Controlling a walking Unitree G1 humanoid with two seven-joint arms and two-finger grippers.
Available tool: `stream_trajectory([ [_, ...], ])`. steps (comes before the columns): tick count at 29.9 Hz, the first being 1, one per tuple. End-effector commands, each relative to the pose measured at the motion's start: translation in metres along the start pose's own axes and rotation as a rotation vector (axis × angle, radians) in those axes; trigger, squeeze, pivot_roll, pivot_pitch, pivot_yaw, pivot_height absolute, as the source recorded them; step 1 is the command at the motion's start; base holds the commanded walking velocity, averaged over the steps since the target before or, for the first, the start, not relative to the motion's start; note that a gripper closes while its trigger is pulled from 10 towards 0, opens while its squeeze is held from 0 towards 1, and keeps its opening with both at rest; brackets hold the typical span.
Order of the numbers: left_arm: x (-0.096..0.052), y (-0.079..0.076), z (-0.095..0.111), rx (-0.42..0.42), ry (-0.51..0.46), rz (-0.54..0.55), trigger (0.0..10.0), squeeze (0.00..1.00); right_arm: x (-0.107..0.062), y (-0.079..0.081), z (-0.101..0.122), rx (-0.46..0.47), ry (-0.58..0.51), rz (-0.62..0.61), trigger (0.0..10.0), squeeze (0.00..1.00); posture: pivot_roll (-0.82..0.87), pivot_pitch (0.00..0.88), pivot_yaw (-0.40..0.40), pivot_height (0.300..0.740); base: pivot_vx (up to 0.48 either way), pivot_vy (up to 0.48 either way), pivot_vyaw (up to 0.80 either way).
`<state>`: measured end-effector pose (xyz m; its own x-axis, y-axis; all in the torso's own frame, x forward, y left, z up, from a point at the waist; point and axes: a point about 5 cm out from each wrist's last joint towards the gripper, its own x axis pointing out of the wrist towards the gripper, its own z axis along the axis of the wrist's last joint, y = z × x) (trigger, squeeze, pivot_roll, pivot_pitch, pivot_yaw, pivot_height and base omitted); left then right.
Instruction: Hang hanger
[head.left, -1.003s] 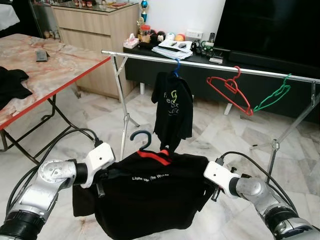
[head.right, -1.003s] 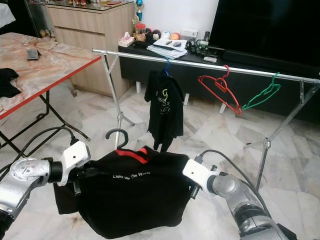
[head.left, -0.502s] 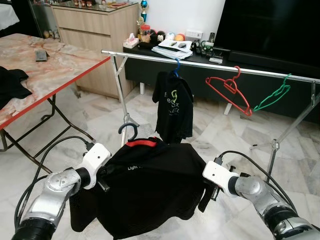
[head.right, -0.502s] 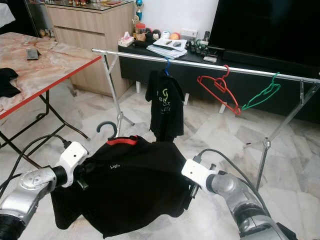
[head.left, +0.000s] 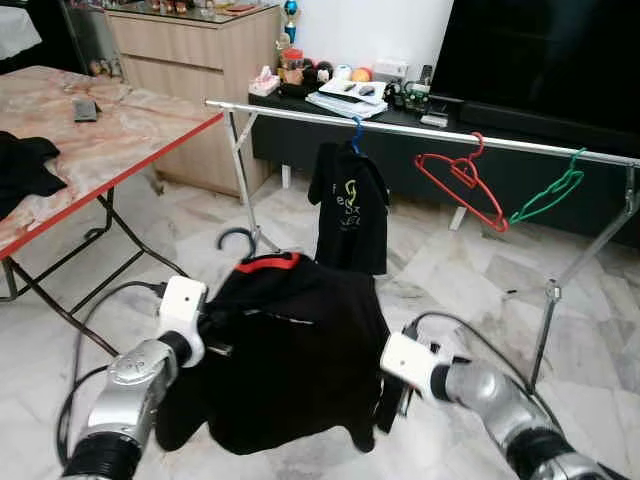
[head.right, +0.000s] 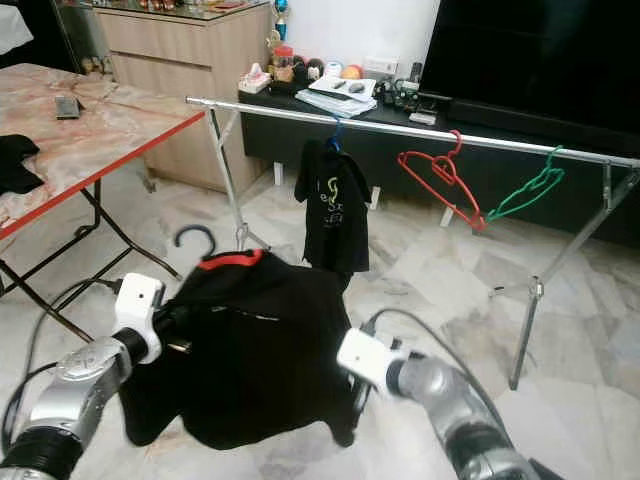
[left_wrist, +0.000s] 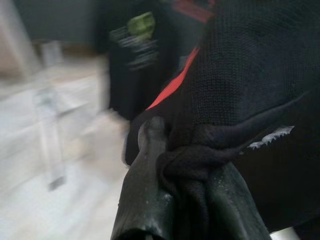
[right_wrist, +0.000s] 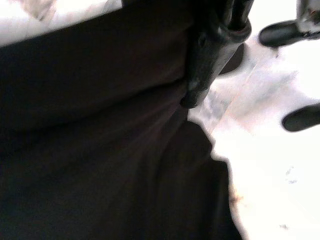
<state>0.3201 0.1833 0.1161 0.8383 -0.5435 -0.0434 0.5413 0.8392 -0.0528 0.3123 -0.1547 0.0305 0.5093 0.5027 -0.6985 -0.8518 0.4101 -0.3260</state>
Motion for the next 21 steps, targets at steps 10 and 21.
stream_trajectory([
  [10,-0.01,-0.032,0.026,0.174,0.1,-0.472,0.0,0.0,0.004,0.013,-0.027,0.12,0.117,-0.117,0.0,0.0,0.12,0.054,-0.075,0.74,0.0,0.0,0.0],
  [21,-0.01,0.001,0.006,0.578,0.357,-0.312,0.0,0.0,-0.02,-0.033,-0.019,0.141,0.065,-0.228,10.0,0.0,0.11,0.054,-0.053,0.74,0.0,0.0,0.0],
])
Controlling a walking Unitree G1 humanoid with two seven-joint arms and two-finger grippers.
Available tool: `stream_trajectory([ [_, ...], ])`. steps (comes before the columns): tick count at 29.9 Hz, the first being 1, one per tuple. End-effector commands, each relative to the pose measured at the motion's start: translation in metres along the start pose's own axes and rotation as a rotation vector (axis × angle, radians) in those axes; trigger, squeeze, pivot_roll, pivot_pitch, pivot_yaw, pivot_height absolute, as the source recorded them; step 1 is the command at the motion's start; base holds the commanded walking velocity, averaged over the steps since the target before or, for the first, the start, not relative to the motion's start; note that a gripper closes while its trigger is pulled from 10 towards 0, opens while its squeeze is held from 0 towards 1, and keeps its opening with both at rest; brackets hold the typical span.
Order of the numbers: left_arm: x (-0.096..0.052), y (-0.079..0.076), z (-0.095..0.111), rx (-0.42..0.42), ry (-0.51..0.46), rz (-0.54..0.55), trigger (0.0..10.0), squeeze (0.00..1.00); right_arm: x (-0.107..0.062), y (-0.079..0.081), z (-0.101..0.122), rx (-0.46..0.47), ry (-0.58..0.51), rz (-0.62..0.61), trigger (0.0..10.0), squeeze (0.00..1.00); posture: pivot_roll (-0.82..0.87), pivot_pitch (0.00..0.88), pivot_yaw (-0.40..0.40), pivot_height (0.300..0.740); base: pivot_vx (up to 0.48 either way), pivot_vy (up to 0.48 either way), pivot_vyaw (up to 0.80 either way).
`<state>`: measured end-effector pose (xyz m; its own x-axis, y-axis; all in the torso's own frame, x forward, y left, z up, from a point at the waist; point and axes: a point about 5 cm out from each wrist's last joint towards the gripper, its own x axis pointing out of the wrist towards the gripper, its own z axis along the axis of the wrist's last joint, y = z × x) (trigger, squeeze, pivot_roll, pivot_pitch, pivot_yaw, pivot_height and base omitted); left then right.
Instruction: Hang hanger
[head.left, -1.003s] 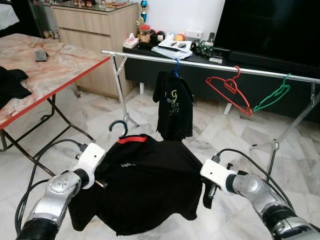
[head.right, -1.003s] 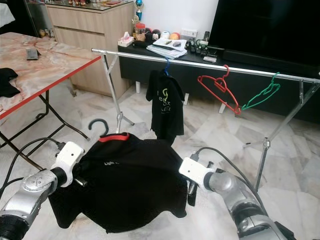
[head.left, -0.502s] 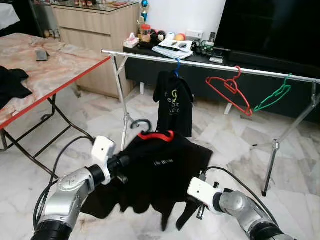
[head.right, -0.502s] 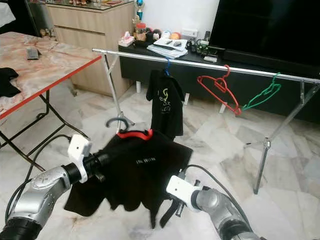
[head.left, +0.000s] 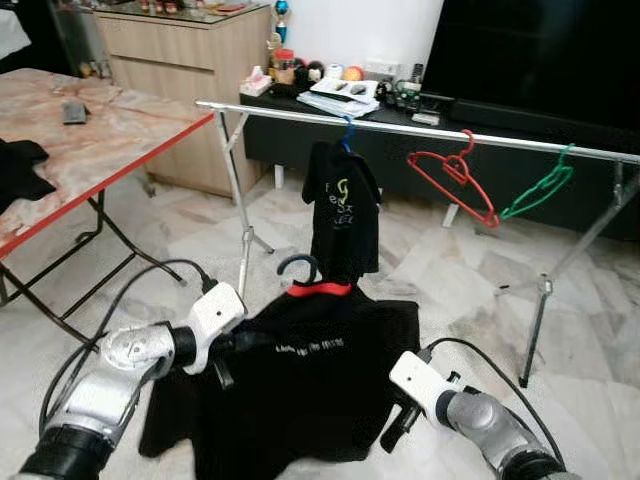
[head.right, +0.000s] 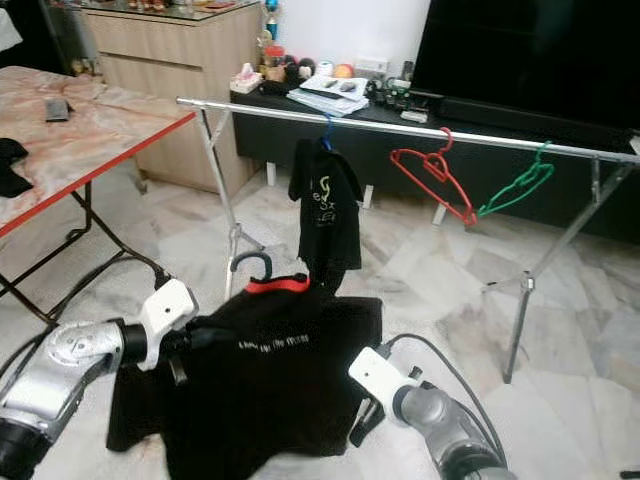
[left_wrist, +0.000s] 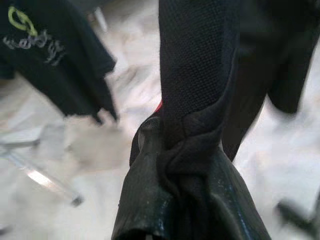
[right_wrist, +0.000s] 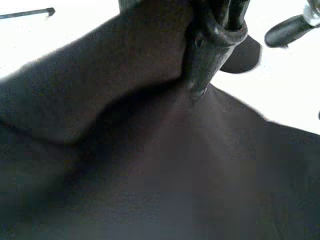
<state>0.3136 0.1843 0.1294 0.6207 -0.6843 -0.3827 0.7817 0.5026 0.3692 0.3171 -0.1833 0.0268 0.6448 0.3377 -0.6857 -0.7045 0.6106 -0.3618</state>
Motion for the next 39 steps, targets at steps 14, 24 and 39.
stream_trajectory([
  [14,-0.006,0.002,-0.027,0.153,0.156,0.036,0.0,0.0,-0.022,-0.04,0.014,-0.224,0.016,0.075,10.0,1.0,0.11,0.04,-0.064,0.74,0.0,0.0,0.0],
  [24,-0.007,0.014,-0.041,0.126,0.246,0.178,0.0,0.0,-0.025,-0.049,0.035,-0.225,-0.061,0.043,10.0,1.0,0.11,0.027,-0.066,0.74,0.0,0.0,0.0],
  [39,-0.003,-0.011,-0.024,0.385,0.133,-0.13,0.0,0.0,-0.032,-0.057,0.052,-0.296,-0.142,0.035,10.0,0.0,0.11,0.028,-0.062,0.74,0.0,0.0,0.0],
])
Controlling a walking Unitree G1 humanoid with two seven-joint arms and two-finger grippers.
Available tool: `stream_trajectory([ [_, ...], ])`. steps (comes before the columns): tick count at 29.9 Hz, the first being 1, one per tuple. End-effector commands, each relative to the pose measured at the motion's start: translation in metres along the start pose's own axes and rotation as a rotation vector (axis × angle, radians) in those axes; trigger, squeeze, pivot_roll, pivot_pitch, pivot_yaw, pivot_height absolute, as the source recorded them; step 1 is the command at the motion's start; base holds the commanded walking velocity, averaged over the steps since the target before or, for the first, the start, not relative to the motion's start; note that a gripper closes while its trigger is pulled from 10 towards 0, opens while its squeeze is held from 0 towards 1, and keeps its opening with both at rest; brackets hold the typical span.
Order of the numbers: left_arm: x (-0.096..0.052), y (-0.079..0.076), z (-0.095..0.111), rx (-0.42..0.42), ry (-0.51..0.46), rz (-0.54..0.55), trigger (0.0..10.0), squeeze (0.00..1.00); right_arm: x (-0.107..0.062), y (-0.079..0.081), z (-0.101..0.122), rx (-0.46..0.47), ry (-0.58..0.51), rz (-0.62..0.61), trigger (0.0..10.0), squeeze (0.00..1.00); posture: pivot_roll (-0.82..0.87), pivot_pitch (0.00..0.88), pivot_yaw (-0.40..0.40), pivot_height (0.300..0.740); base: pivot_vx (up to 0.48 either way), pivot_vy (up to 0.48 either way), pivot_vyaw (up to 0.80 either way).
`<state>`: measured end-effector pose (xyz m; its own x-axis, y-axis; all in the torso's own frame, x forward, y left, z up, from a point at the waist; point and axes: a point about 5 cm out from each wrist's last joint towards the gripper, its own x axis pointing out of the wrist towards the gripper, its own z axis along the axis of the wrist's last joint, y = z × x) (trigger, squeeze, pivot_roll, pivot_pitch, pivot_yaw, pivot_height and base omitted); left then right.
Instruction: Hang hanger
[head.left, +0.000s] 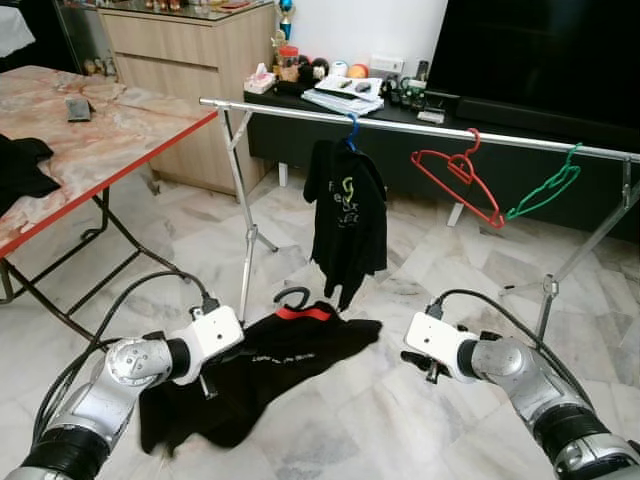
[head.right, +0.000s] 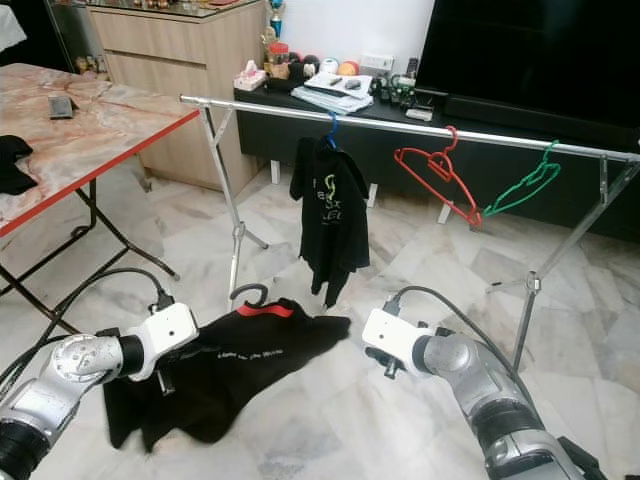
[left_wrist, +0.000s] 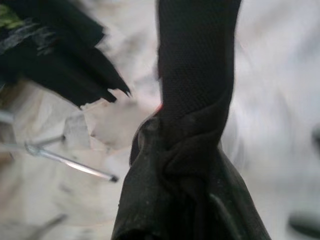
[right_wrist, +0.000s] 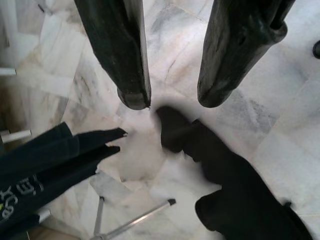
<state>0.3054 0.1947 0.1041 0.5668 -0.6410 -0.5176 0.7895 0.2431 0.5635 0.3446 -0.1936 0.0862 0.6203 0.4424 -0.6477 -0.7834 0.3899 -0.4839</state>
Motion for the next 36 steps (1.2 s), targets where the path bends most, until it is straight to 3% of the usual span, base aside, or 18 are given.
stream_trajectory([
  [1,-0.001,0.0,0.002,0.116,0.016,-0.047,0.0,0.0,-0.006,-0.014,0.015,-0.055,-0.055,-0.017,10.0,0.0,0.11,0.028,-0.062,0.74,0.0,0.0,0.0],
  [4,-0.001,0.002,-0.001,0.348,0.064,-0.056,0.0,0.0,-0.008,-0.017,0.032,-0.137,-0.148,0.027,10.0,0.0,0.11,0.031,-0.062,0.74,0.0,0.0,0.0],
  [6,-0.001,0.002,-0.001,0.384,0.069,-0.058,0.0,0.0,-0.009,-0.017,0.034,-0.152,-0.16,0.034,10.0,0.0,0.11,0.031,-0.062,0.74,0.0,0.0,0.0],
  [7,0.002,0.009,0.004,0.494,0.04,0.04,0.0,0.0,-0.009,-0.016,0.039,-0.188,-0.183,0.06,10.0,0.0,0.11,0.031,-0.062,0.74,0.0,0.0,0.0],
  [10,0.005,0.017,0.012,0.55,0.0,0.135,0.2,0.0,-0.009,-0.015,0.044,-0.211,-0.211,0.089,10.0,0.0,0.11,0.033,-0.061,0.74,0.0,0.0,0.0],
  [11,0.005,0.02,0.016,0.578,-0.024,0.174,5.0,0.0,-0.009,-0.013,0.047,-0.219,-0.229,0.115,10.0,0.0,0.11,0.033,-0.061,0.74,0.0,0.0,0.0],
  [12,0.005,0.022,0.019,0.599,-0.041,0.199,5.0,0.0,-0.009,-0.011,0.049,-0.224,-0.242,0.133,10.0,0.0,0.11,0.033,-0.061,0.74,0.0,0.0,0.0],
  [13,0.006,0.025,0.025,0.653,-0.069,0.225,10.0,0.0,-0.007,-0.005,0.05,-0.227,-0.251,0.195,10.0,0.0,0.1,0.035,-0.063,0.74,0.0,0.0,0.0],
  [15,0.007,0.027,0.029,0.686,-0.081,0.241,10.0,0.0,-0.005,0.0,0.048,-0.212,-0.242,0.245,10.0,0.0,0.1,0.035,-0.066,0.74,0.0,0.0,0.0],
  [19,0.01,0.028,0.029,0.75,-0.08,0.276,10.0,0.0,0.009,0.005,0.035,-0.091,-0.127,0.199,10.0,0.0,0.11,0.036,-0.072,0.74,0.0,0.0,0.0],
  [22,0.013,0.023,0.025,0.773,-0.095,0.282,10.0,0.0,0.019,0.005,0.035,0.131,-0.121,0.084,10.0,0.0,0.12,0.042,-0.074,0.74,0.0,0.0,0.0],
  [23,0.014,0.018,0.022,0.772,-0.097,0.278,10.0,0.0,0.023,0.007,0.035,0.246,-0.132,0.05,10.0,0.0,0.12,0.043,-0.073,0.74,0.0,0.0,0.0],
  [26,0.015,0.013,0.016,0.762,-0.088,0.274,10.0,0.0,0.026,0.011,0.033,0.37,-0.145,0.041,10.0,0.0,0.12,0.048,-0.074,0.74,0.0,0.0,0.0],
  [28,0.015,0.01,0.01,0.755,-0.07,0.272,10.0,0.0,0.028,0.014,0.035,0.442,-0.171,0.053,10.0,0.0,0.11,0.05,-0.074,0.74,0.0,0.0,0.0],
  [33,0.018,0.006,0.002,0.744,-0.037,0.263,10.0,0.0,0.029,0.016,0.042,0.506,-0.23,0.112,10.0,0.0,0.11,0.05,-0.074,0.74,0.0,0.0,0.0],
  [34,0.019,0.006,0.002,0.739,-0.034,0.263,10.0,0.0,0.029,0.015,0.043,0.502,-0.232,0.121,10.0,0.74,0.1,0.05,-0.074,0.74,0.0,0.0,0.0],
  [35,0.02,0.006,0.002,0.736,-0.032,0.264,10.0,0.0,0.028,0.015,0.043,0.5,-0.233,0.127,10.0,0.74,0.1,0.05,-0.074,0.74,0.0,0.0,0.0],
  [36,0.022,0.006,0.001,0.729,-0.022,0.262,10.0,0.0,0.028,0.013,0.046,0.5,-0.245,0.135,10.0,1.0,0.11,0.05,-0.076,0.74,0.0,0.0,0.0],
])
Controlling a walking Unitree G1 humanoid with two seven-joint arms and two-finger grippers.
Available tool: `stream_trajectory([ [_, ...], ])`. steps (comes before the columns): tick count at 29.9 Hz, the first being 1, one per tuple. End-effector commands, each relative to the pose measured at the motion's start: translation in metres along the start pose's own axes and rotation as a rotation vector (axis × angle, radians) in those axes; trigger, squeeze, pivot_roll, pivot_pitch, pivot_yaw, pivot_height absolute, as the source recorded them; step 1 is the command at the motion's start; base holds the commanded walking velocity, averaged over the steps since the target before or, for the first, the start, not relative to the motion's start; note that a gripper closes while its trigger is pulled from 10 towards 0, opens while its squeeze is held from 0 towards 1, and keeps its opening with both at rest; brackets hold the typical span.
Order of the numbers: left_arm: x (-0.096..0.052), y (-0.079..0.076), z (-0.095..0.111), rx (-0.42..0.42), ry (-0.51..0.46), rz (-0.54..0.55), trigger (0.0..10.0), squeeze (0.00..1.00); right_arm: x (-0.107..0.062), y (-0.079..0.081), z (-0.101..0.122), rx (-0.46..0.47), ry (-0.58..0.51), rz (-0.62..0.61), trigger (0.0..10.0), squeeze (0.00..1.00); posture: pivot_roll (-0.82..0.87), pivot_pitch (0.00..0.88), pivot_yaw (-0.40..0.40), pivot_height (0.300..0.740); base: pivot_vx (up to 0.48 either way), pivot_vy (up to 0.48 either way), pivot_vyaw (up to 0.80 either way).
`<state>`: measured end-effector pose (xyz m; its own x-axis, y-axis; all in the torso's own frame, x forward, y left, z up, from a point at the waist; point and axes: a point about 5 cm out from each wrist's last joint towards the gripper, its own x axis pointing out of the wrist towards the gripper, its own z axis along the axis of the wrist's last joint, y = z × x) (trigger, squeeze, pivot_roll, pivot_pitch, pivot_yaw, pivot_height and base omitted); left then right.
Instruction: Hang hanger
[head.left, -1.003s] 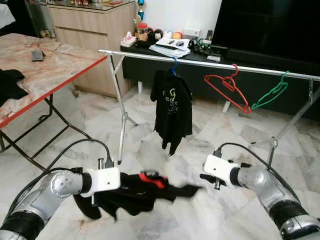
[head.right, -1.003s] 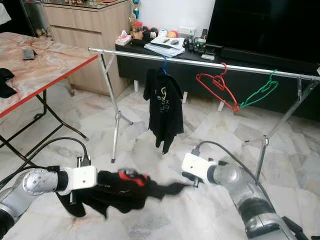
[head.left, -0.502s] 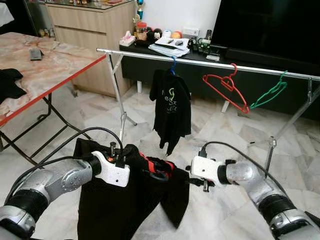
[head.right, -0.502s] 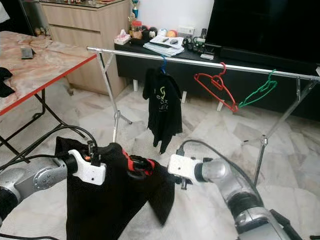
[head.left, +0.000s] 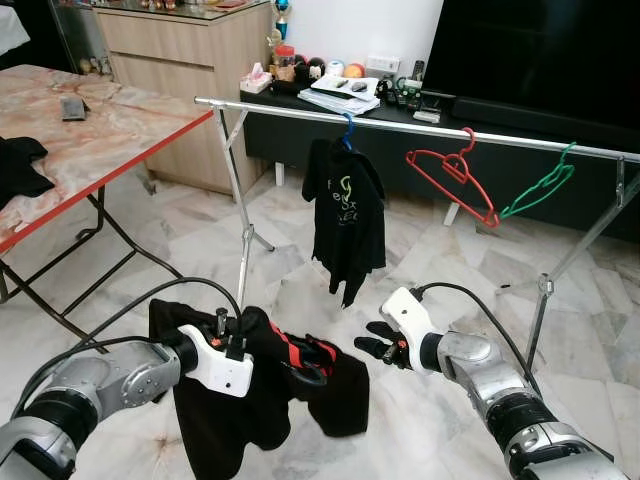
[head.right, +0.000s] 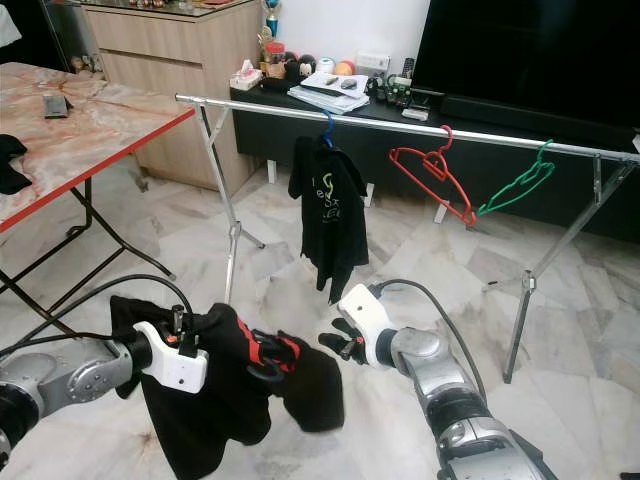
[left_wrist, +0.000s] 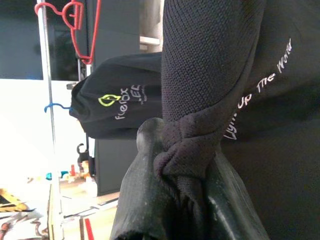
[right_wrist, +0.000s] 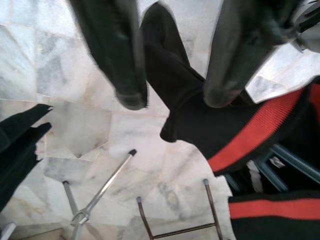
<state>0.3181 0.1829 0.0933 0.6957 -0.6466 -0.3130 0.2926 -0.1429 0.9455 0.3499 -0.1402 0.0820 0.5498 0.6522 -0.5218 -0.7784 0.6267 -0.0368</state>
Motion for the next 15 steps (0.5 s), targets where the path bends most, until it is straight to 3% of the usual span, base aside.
stream_trajectory([
  [1,0.004,0.005,-0.002,0.014,0.011,0.01,10.0,0.0,-0.001,-0.002,0.01,0.005,-0.033,0.012,10.0,1.0,0.11,0.05,-0.076,0.74,0.0,0.0,0.0],
  [4,0.008,-0.001,-0.008,0.001,0.083,-0.028,10.0,0.0,-0.001,-0.003,0.022,0.012,-0.057,0.042,10.0,1.0,0.1,0.049,-0.08,0.74,0.0,0.0,0.0],
  [6,0.01,-0.002,-0.01,-0.009,0.112,-0.037,10.0,0.0,0.001,-0.001,0.02,-0.025,-0.015,0.057,10.0,1.0,0.09,0.048,-0.082,0.74,0.0,0.0,0.0],
  [10,0.016,0.003,-0.01,-0.025,0.136,-0.03,10.0,0.0,0.006,0.001,0.017,-0.001,0.008,0.036,10.0,1.0,0.1,0.047,-0.086,0.74,0.0,0.0,0.0],
  [13,0.021,0.006,-0.008,-0.024,0.132,-0.026,10.0,0.0,0.009,0.002,0.018,0.009,0.02,0.01,10.0,0.87,0.1,0.046,-0.089,0.74,0.0,0.0,0.0],
  [14,0.021,0.007,-0.008,-0.025,0.131,-0.025,10.0,0.0,0.01,0.003,0.018,0.005,0.025,0.007,10.0,0.3,0.1,0.046,-0.09,0.74,0.0,0.0,0.0],
  [15,0.023,0.011,-0.007,-0.024,0.126,-0.018,10.0,0.0,0.013,0.005,0.018,-0.009,0.041,-0.009,10.0,0.0,0.1,0.045,-0.093,0.74,0.0,0.0,0.0],
])
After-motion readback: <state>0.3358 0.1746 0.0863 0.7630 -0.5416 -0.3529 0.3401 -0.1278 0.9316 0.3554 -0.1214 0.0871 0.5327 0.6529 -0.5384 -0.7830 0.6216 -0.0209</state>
